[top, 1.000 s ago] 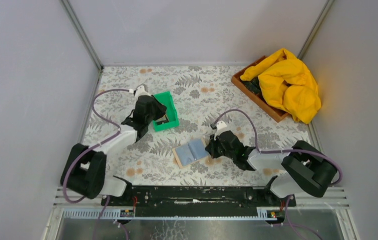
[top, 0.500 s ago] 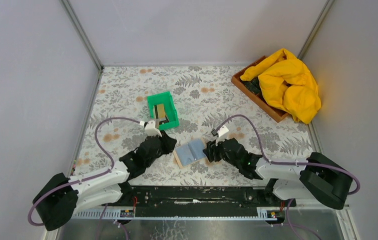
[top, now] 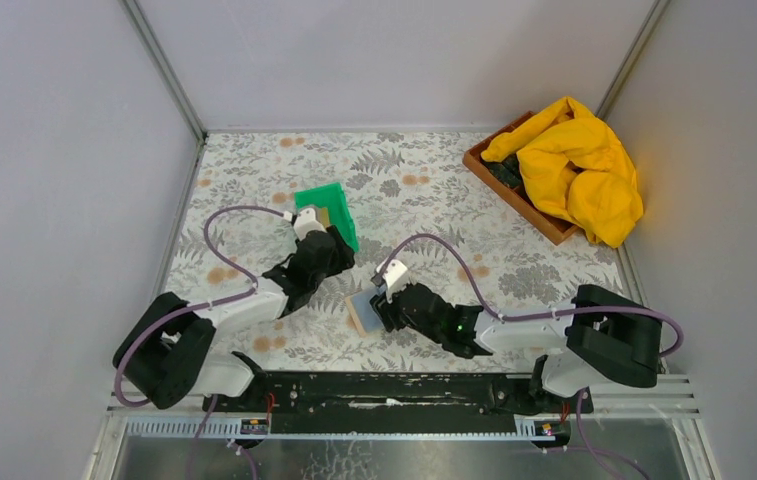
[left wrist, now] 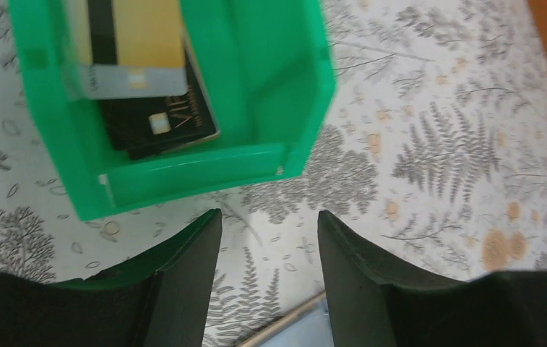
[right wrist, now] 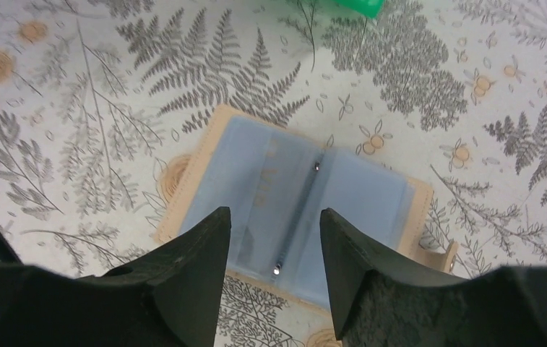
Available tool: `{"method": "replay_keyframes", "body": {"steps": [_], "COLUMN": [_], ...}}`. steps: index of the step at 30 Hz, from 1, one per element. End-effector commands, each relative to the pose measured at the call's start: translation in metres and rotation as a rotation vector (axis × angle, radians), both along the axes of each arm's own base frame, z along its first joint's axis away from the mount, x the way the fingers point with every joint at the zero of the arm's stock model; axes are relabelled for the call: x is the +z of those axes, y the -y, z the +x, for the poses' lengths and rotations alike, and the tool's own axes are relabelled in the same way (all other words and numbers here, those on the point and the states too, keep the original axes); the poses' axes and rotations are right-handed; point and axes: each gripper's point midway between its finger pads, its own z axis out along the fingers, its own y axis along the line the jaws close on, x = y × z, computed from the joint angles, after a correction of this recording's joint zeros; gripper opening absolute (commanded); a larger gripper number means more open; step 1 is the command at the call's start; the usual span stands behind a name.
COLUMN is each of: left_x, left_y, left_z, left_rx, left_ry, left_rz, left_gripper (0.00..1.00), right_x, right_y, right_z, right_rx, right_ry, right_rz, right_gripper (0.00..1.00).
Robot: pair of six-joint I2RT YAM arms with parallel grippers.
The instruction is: Take the credit cards out of the card holder
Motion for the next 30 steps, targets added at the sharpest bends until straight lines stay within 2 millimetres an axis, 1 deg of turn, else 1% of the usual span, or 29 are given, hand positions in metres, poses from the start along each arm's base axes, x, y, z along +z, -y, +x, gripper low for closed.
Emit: {"method": "replay_keyframes", "body": {"steps": [1,4,6,7,9,11,19,23,27,30], "left_x": [-0.003,0.007,0.010,0.011,0.010,0.008,0.005,0.005,0.004,0.004], "left_y": [0.000,-0.008,-0.007,-0.006,-0.007,-0.007,-0.006,-0.005,-0.006,-0.007], "left_z": [0.004,0.004,0.003,0.003,0.003,0.002,0.001,0.001,0.002,0.002], "left_rx": [-0.001,0.013,-0.002,-0.007,-0.003,0.000,-0.012,-0.017,-0.015,-0.016], "left_ry": [0.029,0.085,0.107,0.109,0.109,0.104,0.090,0.083,0.083,0.084], "left_rz": [-0.065,-0.021,-0.025,-0.022,-0.018,-0.018,-0.010,-0.002,0.006,0.011], "left_gripper": [0.58,0.58,0.57,0.58,0.57,0.57,0.58,0.58,0.58,0.59], "right_x": [-0.012,-0.023,-0.027,-0.028,-0.032,-0.034,-0.034,-0.037,-0.032,-0.034], "right_y": [0.005,0.004,0.000,-0.003,-0.008,-0.012,-0.020,-0.025,-0.030,-0.031], "right_z": [0.004,0.000,0.001,0.002,0.000,-0.001,-0.006,-0.010,-0.015,-0.016], "right_rx": [-0.015,0.007,0.010,0.016,0.032,0.044,0.071,0.093,0.116,0.117], "right_ry": [0.027,-0.006,-0.010,-0.014,-0.025,-0.039,-0.041,-0.040,-0.013,-0.017], "right_rz": [-0.023,-0.057,-0.076,-0.083,-0.090,-0.090,-0.083,-0.095,-0.097,-0.099], "right_gripper": [0.55,0.55,0.56,0.57,0.64,0.67,0.68,0.70,0.71,0.71]}}
